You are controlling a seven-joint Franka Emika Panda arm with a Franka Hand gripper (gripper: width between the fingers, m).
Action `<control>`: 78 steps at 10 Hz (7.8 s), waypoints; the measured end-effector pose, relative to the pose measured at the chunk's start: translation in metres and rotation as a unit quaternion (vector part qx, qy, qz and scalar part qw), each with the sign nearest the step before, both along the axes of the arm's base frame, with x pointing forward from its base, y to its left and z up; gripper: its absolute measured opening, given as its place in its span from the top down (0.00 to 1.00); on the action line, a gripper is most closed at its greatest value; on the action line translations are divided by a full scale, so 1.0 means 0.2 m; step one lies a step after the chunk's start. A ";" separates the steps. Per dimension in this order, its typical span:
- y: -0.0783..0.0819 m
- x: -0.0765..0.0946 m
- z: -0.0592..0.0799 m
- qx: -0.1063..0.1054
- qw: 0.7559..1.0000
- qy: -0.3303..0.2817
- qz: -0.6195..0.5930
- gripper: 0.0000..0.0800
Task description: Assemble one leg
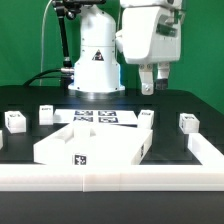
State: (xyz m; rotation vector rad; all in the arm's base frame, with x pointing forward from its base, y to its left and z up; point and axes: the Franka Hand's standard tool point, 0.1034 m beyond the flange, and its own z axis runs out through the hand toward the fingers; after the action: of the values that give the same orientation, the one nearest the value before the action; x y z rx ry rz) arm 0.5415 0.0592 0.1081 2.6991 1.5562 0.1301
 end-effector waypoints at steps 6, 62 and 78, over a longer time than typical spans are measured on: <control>-0.04 -0.06 -0.05 -0.002 0.999 0.022 -0.039 0.19; 0.13 -0.27 -0.49 -0.012 0.973 0.029 0.230 0.27; 0.23 -0.35 -0.29 0.003 0.997 0.017 -0.076 0.19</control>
Offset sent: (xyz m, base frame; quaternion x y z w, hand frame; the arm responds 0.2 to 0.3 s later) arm 0.0000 0.0000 0.0000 0.0000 0.0000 0.0000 1.0000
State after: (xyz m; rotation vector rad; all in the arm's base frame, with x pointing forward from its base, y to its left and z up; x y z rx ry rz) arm 0.4721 0.1056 0.0507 2.8251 1.3547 0.0868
